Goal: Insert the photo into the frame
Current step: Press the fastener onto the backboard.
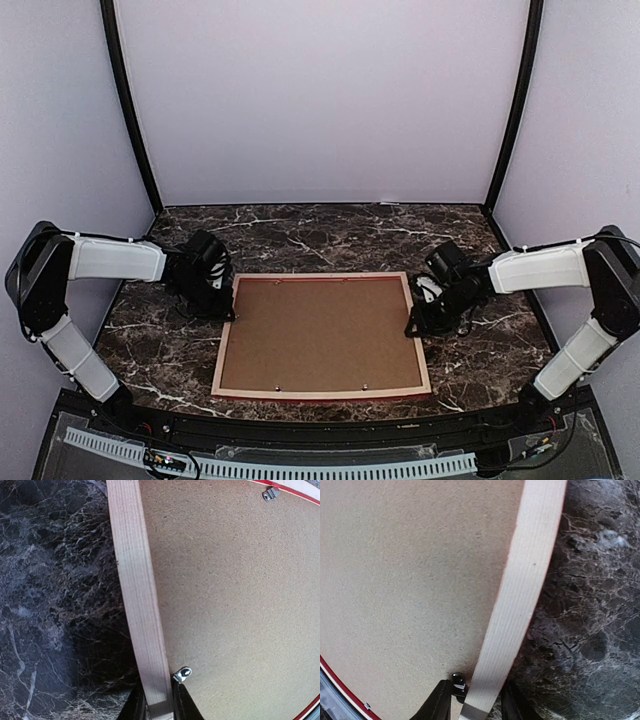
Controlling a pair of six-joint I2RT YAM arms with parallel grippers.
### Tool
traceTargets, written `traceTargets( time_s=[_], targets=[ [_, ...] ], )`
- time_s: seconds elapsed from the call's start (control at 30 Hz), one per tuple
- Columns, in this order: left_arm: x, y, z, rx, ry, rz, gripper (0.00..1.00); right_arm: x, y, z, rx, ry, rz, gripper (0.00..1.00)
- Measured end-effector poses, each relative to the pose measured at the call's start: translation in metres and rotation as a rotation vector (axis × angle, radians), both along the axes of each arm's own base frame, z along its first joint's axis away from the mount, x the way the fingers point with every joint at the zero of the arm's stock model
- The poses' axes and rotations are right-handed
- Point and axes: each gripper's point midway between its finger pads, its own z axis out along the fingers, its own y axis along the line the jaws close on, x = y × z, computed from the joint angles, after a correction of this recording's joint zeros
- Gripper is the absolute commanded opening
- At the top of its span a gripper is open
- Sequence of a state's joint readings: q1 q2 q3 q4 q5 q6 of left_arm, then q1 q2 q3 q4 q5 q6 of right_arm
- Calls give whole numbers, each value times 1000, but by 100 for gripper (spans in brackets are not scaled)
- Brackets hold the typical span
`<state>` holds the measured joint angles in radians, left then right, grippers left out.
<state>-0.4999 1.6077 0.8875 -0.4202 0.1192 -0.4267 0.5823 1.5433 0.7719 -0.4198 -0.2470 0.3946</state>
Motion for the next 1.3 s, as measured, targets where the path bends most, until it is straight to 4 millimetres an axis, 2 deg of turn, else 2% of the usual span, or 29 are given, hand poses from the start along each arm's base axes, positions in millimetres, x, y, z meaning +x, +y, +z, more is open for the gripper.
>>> traceTargets(
  time_s=[0.17,0.27,0.5,0.63,0.77,0.97,1.17,1.3],
  targets=[
    [0,0,0,1,0,0,16,1,-2,0,25,27,-23,13],
    [0,1,0,4,-1,2,16,1,-2,0,32,29,-23,6],
    [1,2,0,6,-2,5,16,3,-1,0,40,15,-2,8],
    [1,3,0,9,-3,8,16,5,0,1,54,9,8,27],
    [2,3,0,11,-5,10,16,5,2,0,73,17,17,32],
    [2,4,0,13,-6,11,16,5,2,0,85,28,9,24],
    [4,7,0,22,-12,18,16,6,4,-1,110,50,1,10],
    [5,10,0,30,-16,26,16,9,6,-2,124,63,0,8]
  ],
)
